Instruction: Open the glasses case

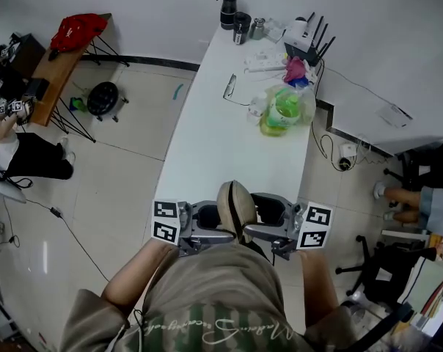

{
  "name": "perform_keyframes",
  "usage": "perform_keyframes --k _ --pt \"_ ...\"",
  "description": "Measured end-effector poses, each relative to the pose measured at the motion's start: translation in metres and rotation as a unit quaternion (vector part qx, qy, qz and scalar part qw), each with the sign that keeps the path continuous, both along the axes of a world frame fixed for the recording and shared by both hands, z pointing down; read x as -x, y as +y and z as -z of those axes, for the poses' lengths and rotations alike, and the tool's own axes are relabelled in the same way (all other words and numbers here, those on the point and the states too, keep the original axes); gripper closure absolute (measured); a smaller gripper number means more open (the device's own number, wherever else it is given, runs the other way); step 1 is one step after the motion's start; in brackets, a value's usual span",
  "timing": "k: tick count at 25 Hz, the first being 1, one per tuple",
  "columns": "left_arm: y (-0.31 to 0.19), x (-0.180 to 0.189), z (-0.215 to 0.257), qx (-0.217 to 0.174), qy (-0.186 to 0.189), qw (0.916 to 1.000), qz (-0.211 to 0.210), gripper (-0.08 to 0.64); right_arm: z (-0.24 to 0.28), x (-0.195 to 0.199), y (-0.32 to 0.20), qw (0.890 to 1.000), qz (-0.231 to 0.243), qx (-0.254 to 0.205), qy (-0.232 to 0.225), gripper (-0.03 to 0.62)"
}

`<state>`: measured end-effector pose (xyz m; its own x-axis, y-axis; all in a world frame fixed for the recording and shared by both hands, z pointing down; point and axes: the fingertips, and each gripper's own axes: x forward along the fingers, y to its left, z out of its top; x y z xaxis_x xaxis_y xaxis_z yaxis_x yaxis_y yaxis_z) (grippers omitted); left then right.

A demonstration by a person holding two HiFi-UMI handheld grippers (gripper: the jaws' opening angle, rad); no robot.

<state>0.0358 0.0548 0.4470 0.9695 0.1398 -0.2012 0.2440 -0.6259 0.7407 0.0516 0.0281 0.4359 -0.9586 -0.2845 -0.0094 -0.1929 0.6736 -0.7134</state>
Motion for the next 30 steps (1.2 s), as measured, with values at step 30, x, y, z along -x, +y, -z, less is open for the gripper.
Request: perform_keyframes --k 30 --pt "-0.002 -0.01 -0.006 -0.035 -0.081 0.9959 0.02 0.187 -0.011 -0.001 0.01 0.998 -0.043 0.029 -0.039 0.255"
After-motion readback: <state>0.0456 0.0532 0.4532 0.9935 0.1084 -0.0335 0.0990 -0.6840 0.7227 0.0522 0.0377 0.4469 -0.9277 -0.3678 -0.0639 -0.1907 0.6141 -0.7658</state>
